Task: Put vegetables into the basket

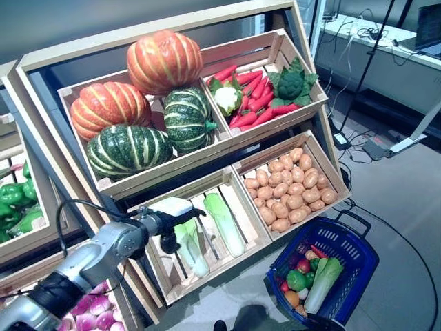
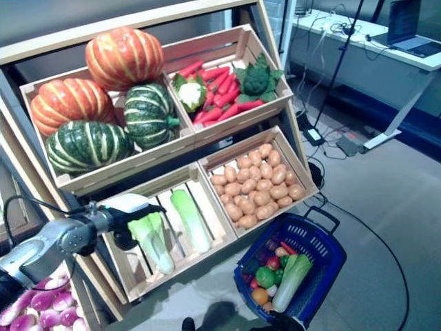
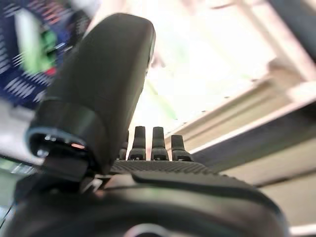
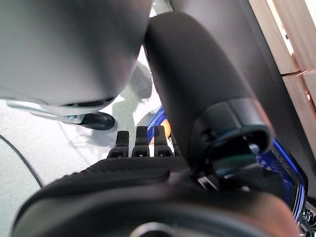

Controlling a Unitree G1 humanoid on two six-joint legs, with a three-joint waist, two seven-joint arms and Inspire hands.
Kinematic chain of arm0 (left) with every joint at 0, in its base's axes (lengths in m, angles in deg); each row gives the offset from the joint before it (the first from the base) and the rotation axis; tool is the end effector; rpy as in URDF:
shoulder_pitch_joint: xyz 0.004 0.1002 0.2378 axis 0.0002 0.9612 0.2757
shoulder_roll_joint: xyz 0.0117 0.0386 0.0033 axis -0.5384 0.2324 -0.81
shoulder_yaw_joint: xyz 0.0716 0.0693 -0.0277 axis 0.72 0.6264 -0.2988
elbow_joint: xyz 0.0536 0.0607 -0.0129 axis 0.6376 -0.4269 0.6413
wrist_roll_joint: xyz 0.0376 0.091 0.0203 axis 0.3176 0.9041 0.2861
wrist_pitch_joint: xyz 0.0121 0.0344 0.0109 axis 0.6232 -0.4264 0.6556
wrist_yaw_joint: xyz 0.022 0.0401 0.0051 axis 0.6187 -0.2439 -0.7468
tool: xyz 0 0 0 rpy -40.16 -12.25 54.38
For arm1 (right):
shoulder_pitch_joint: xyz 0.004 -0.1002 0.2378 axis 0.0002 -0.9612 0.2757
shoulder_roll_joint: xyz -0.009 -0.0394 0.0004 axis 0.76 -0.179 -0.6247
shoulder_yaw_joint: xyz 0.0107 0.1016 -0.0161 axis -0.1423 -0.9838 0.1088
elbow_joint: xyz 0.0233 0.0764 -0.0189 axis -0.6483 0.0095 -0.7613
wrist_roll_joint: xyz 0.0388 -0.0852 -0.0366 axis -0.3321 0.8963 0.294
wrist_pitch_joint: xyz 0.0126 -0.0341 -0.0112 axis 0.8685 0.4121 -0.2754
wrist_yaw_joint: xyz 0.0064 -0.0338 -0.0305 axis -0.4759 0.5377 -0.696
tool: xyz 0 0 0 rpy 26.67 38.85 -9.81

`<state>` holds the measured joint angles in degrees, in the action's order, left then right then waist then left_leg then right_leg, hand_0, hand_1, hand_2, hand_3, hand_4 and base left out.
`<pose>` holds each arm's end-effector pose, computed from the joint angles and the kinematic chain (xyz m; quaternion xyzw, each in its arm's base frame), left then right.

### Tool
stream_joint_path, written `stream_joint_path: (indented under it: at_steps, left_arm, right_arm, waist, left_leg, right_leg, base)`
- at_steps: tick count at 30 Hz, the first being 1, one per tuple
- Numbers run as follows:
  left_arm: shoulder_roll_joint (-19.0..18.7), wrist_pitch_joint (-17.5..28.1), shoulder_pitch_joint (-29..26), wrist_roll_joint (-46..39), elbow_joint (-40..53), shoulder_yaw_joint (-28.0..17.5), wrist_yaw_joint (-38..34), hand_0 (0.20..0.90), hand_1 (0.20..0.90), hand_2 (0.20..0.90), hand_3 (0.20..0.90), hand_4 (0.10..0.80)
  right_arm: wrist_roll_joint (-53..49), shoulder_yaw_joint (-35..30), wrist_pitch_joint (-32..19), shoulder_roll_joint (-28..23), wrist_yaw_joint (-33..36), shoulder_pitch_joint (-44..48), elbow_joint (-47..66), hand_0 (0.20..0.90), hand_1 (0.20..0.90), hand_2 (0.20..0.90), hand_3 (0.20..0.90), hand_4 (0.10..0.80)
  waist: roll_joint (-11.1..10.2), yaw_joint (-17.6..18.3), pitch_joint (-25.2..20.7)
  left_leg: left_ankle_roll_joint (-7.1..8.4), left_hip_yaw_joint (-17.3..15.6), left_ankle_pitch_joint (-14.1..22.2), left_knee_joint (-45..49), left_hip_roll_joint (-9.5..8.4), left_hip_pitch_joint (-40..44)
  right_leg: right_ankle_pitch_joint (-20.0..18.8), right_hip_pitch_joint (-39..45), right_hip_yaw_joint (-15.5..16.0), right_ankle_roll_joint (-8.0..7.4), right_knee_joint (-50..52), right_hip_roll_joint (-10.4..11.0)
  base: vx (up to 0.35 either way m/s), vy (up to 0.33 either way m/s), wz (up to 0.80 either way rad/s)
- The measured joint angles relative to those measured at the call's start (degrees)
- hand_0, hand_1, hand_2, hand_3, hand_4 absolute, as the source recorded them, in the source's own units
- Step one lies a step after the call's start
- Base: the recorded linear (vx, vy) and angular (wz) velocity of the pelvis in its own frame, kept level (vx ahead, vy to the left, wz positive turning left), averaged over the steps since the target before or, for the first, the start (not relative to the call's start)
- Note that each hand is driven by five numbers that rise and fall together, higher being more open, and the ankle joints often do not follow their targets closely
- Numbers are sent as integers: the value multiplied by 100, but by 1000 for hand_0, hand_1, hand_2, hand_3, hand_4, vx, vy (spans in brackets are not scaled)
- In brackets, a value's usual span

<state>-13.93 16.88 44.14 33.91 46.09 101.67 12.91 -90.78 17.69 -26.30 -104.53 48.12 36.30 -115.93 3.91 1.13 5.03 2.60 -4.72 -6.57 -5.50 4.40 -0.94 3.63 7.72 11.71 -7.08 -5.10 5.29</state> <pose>0.2245 0.2520 0.1136 0.7257 0.0752 -0.3140 0.6075 0.0656 -0.2327 -0.1105 -0.0299 0.5533 -0.0363 0.8316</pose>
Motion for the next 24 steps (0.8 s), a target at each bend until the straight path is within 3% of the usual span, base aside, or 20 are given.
stream_joint_path:
  at_steps: [2,9,13,15,20,24]
  left_arm:
    - [-29,159,-29,276,-43,29,0,900,900,900,900,800]
    - [-28,419,-1043,1031,-519,1124,-420,900,900,900,900,800]
    - [-4,465,-1756,1450,-1643,1794,-1657,900,900,900,900,800]
    - [131,474,-2027,1632,-2387,2030,-2425,900,900,900,900,800]
    - [465,421,-2663,2173,-3654,2122,-4192,900,900,900,900,800]
    - [778,399,-2768,2541,-4147,2285,-4818,900,900,900,900,800]
  right_arm:
    - [-25,-1,-4,-22,0,9,-7,900,900,900,900,800]
    - [-328,10,-110,-298,-27,422,-45,900,900,900,900,800]
    - [-683,59,-149,-409,-29,1035,-264,900,900,900,900,800]
    - [-847,192,-253,-477,-30,1230,-270,900,900,900,900,800]
    - [-919,312,-414,-486,-23,1946,-230,900,900,900,900,800]
    - [-1139,385,-433,-513,-7,2255,111,900,900,900,900,800]
  waist:
    - [10,-40,36]
    - [124,-25,511]
    - [114,44,1074]
    - [93,48,1233]
    - [-143,-10,1901]
    - [-219,-19,2134]
  left_leg:
    - [-8,41,-17,11,-16,-40]
    - [-36,200,-226,63,-25,-407]
    - [23,289,-368,149,76,-620]
    - [31,290,-362,407,90,-899]
    - [52,275,-307,1148,-4,-1672]
    - [74,177,-65,1936,52,-2297]
  right_leg:
    - [0,-14,8,-1,1,5]
    - [24,-430,-3,7,313,-46]
    - [99,-757,-2,74,722,-136]
    - [340,-1159,-25,134,1267,-98]
    - [1094,-2434,-244,272,3222,166]
    - [1367,-3112,-378,433,4135,199]
  base:
    - [-73,-7,15]
    - [-127,-40,11]
    - [-152,-48,6]
    - [-121,-21,6]
    - [-126,22,15]
    - [-87,52,-1]
